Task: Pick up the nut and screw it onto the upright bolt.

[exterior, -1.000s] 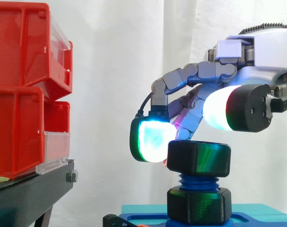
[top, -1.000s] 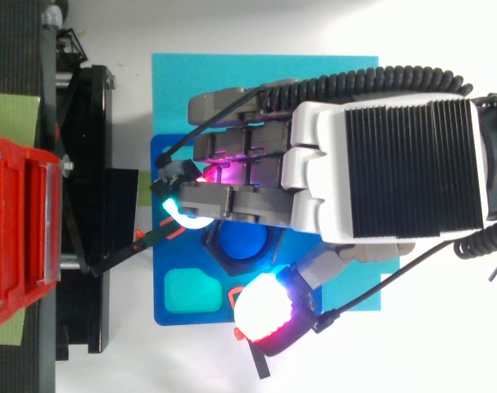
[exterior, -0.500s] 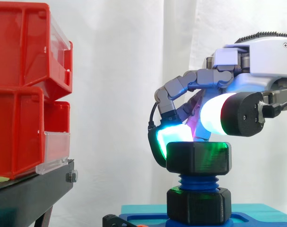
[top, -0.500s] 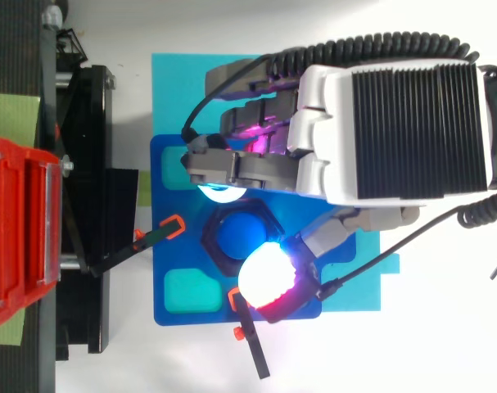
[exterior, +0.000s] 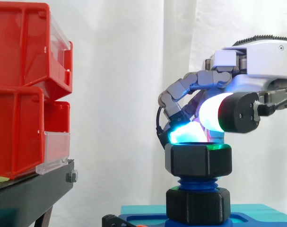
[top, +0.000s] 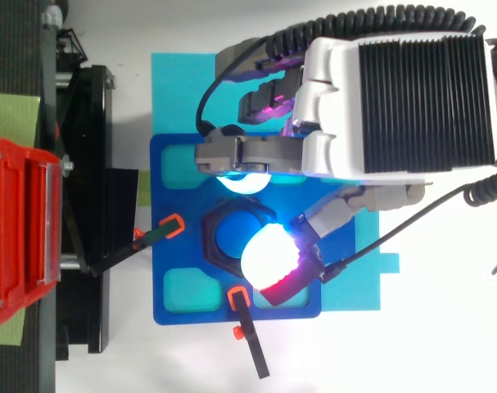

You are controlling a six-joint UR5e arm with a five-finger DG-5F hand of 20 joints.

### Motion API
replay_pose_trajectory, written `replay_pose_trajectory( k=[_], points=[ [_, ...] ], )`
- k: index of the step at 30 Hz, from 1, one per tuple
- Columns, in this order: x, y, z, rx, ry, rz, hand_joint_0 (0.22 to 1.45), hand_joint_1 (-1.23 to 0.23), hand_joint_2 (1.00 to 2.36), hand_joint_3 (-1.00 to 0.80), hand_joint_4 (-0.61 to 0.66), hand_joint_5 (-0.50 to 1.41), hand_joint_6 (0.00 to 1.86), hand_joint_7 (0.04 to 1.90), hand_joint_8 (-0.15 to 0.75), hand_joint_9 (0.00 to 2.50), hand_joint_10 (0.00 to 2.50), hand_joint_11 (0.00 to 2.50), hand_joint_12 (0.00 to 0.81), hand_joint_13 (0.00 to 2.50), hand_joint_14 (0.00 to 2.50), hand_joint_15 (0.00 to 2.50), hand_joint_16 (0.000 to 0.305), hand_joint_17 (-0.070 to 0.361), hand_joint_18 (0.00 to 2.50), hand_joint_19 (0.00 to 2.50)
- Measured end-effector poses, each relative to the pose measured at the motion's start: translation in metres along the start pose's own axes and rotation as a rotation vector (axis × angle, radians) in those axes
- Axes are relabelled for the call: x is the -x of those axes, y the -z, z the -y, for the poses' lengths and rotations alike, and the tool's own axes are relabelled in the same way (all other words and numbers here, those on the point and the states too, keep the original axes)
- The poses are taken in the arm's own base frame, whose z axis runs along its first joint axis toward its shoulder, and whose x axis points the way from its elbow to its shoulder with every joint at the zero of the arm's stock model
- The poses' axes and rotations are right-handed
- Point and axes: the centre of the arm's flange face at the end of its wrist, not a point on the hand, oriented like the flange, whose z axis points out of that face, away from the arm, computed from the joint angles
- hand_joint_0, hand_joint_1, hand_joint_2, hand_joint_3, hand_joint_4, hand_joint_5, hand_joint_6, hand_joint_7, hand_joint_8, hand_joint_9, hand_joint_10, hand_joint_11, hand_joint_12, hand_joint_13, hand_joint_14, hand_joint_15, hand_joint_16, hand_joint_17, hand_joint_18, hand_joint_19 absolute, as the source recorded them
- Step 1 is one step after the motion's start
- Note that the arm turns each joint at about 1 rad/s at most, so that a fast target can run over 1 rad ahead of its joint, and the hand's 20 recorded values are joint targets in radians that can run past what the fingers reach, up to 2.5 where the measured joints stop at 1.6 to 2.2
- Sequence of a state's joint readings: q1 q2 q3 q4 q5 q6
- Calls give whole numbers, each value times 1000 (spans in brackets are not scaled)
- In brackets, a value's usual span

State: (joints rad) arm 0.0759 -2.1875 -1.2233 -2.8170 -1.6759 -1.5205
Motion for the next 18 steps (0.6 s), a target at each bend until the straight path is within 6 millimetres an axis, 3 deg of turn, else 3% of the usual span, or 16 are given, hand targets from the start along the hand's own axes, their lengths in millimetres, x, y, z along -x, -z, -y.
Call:
replay_pose_trajectory(
  k=[10,12,18],
  points=[
    [23,-9,-2,21,6,34,525,-335,1000,-500,232,-29,504,1045,243,1429,0,18,139,1128,0,11,15,34,791,108],
    [24,-10,-3,24,7,37,518,-329,1000,-500,207,-46,503,819,197,1178,0,0,135,1006,0,0,16,37,691,74],
    [25,-14,-12,33,7,46,498,-304,1000,-500,197,-83,501,611,181,891,0,0,169,770,0,0,21,47,451,0]
  ],
)
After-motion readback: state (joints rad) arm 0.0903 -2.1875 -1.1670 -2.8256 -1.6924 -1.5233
